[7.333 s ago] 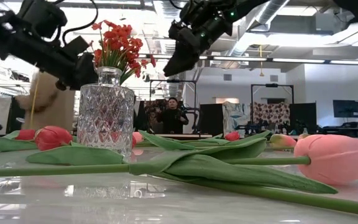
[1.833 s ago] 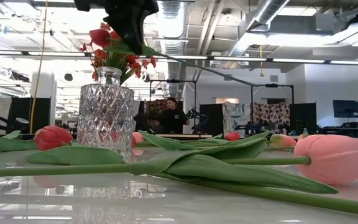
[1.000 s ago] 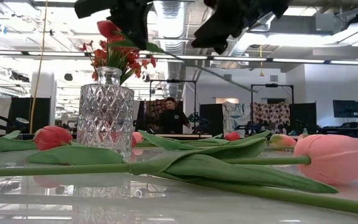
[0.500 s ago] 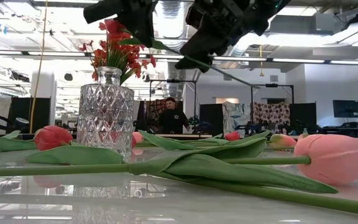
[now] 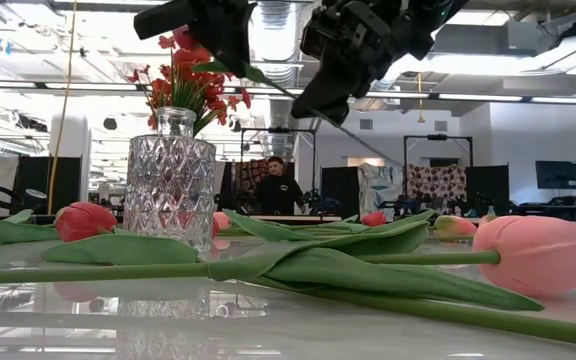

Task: Sort flowers into vase by color
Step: Put the red flower into the transparent vase

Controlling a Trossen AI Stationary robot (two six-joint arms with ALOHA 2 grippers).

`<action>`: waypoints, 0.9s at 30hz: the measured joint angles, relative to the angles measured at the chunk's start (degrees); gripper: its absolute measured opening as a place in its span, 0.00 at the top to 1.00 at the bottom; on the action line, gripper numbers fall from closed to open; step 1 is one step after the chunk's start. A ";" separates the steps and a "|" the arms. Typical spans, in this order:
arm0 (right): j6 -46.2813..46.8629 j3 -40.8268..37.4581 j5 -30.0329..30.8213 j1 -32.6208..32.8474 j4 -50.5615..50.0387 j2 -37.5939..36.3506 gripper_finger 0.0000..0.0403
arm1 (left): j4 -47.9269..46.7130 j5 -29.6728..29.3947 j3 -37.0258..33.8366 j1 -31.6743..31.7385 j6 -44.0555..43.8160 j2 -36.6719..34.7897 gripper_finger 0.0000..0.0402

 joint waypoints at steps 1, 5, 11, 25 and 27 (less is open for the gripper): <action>0.00 0.00 0.00 -0.16 0.03 0.00 0.85 | -0.03 0.12 -0.01 -0.02 0.89 0.00 0.94; 0.00 0.00 -0.01 -0.45 0.37 0.00 0.93 | 0.12 -0.21 -0.01 -0.84 3.65 0.00 0.84; 0.46 0.00 0.08 -0.92 0.27 0.01 0.92 | 4.75 -15.08 -0.01 -3.55 5.47 0.00 0.63; 1.07 0.00 0.34 -7.66 4.18 -2.85 0.93 | -8.34 -8.97 -0.01 -6.75 -22.01 -18.02 0.47; 1.06 0.00 0.89 -6.86 8.66 -3.97 0.93 | -7.74 -5.35 -0.73 -7.24 -25.67 -22.58 0.48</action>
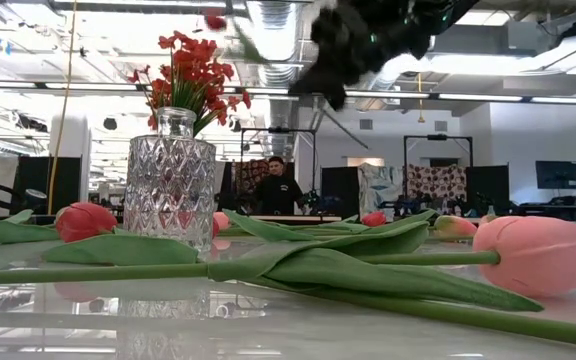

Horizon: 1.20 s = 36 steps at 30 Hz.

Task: Sort flowers into vase by color
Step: Put the red flower into the transparent vase

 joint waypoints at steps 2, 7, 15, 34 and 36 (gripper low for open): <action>0.01 -0.01 0.66 1.69 5.70 -0.84 0.93 | 3.37 2.35 -3.00 -1.03 -1.39 -5.27 0.49; -0.34 -2.51 0.82 7.84 24.25 -0.86 0.93 | 22.52 3.18 -20.23 -4.24 -0.23 -22.02 0.51; -4.63 -8.78 8.43 19.36 53.09 0.43 0.93 | 65.07 13.02 -53.95 -5.28 4.44 -43.03 0.53; 6.33 -2.03 17.61 25.85 83.77 26.24 0.93 | 85.47 14.06 -75.96 -5.26 -1.33 -45.72 0.53; 6.89 -1.14 17.62 26.42 83.61 27.60 0.93 | 85.53 14.08 -75.96 -5.26 -1.30 -45.73 0.53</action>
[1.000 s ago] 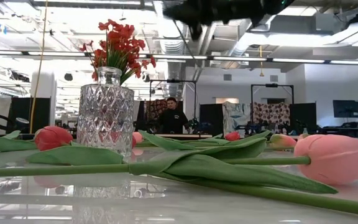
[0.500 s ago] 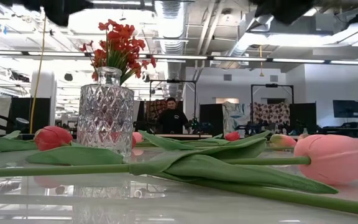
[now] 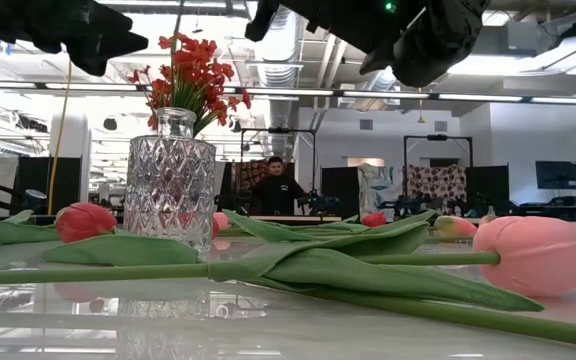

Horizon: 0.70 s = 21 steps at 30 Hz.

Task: Sort flowers into vase by color
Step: Put the red flower into the transparent vase

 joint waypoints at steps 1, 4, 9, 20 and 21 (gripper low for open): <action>0.03 0.42 0.03 0.27 0.07 0.36 0.93 | 0.00 0.00 0.00 0.00 0.12 0.00 0.53; 0.47 0.64 1.51 1.15 -1.66 0.65 0.93 | 0.00 -0.01 0.00 0.01 0.30 0.00 0.53; -2.69 0.64 4.44 2.82 -6.31 0.83 0.93 | 0.02 0.00 0.00 0.00 0.30 0.00 0.53; -5.78 0.62 7.39 2.87 -10.25 0.86 0.93 | 0.02 0.00 0.00 0.00 -0.05 0.00 0.53; -5.62 0.62 7.45 2.86 -10.68 0.86 0.93 | 0.02 0.00 0.00 0.00 -0.05 0.00 0.53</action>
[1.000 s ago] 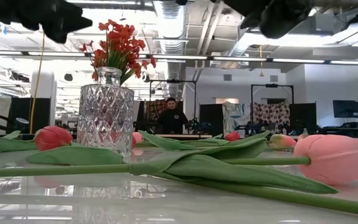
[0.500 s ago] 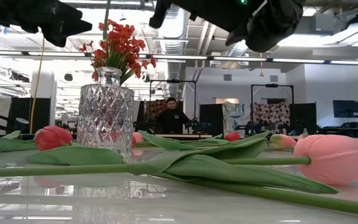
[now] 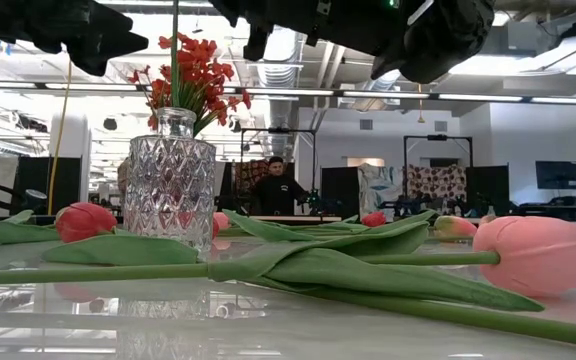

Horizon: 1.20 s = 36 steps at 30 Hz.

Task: Sort flowers into vase by color
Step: Put the red flower into the transparent vase

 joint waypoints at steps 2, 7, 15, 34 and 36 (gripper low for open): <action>0.01 0.00 0.13 -0.01 -0.59 0.02 0.92 | 0.00 0.00 0.00 0.00 0.00 0.00 0.53; 0.43 0.00 0.31 0.04 -2.21 0.02 0.93 | -0.02 0.00 0.02 0.00 0.00 0.00 0.53; 0.66 -1.60 1.43 0.05 -4.89 0.02 0.91 | -0.02 0.00 0.04 0.00 0.01 0.00 0.53; -5.87 -4.92 2.95 -0.01 -3.27 0.02 0.79 | -0.07 0.00 0.07 0.00 -0.26 0.00 0.53; -6.27 -4.88 2.93 -0.01 -3.32 -0.04 0.75 | -0.07 0.00 0.07 0.00 -0.47 0.02 0.53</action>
